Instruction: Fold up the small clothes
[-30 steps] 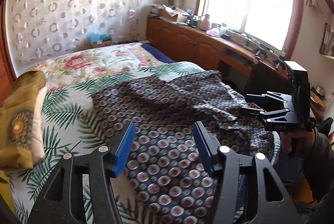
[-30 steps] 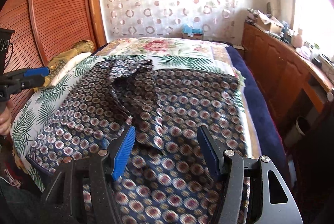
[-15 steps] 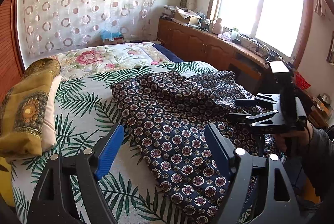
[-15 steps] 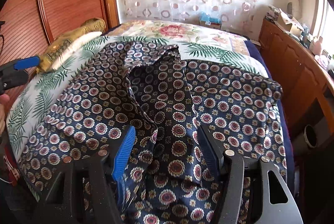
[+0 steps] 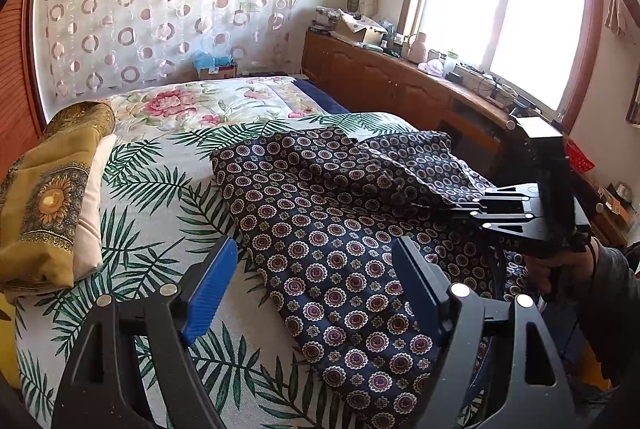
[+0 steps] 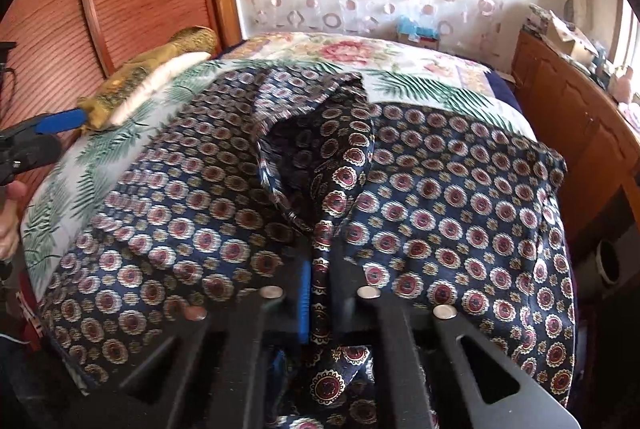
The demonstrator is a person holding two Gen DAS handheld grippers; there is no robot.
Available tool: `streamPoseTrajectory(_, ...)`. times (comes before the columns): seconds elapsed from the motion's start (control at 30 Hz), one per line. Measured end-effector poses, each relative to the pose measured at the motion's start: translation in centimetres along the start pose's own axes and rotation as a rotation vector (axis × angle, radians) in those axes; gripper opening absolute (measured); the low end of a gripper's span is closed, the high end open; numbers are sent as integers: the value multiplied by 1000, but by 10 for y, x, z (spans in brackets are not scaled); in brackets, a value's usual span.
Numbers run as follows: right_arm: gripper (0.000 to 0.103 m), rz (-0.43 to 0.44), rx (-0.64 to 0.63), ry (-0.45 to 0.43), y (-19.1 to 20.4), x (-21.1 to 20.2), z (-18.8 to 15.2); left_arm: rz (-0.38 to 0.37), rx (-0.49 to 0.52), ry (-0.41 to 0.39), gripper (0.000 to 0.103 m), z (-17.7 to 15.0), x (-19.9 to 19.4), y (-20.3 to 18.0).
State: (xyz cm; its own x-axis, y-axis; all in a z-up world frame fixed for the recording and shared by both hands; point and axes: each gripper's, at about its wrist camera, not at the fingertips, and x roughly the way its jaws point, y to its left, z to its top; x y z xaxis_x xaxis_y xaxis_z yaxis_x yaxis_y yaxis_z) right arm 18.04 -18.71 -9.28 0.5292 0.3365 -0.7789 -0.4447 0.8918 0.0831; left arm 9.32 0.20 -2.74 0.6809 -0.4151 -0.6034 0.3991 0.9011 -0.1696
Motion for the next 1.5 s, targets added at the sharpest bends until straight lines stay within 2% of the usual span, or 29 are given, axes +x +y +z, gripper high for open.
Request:
streamPoseTrajectory(0.33,3,9,28,-149,2,-56,-14,-18,14,6,80,1,2,-10)
streamPoseTrajectory(0.47,3,-33,33,-177,-6,-81,-30,-35,27,4,80,1,2,-16)
streamPoseTrajectory(0.8,3,-160,111,-111,-41,-104,-79,-55,62,8,80,4,5,-32)
streamPoseTrajectory(0.93,4,-214,117,-66,-43,-99,-85,-54,69,14,80,3,9,-35)
streamPoseTrajectory(1.0,11,-221,120,-45,-41,-95,-87,-49,70,18,80,3,11,-35)
streamPoseTrajectory(1.13,25,-248,121,-67,-39,-100,-74,-47,64,22,80,2,14,-35)
streamPoseTrajectory(1.2,40,-253,125,-93,-41,-108,-66,-45,64,24,80,2,16,-35)
streamPoseTrajectory(1.23,43,-253,124,-104,-42,-107,-61,-44,64,25,80,2,17,-35)
streamPoseTrajectory(1.33,43,-248,111,-118,-42,-109,-49,-38,60,23,80,2,18,-35)
streamPoseTrajectory(1.5,43,-203,123,-105,-55,-84,-25,-24,58,23,80,2,21,-34)
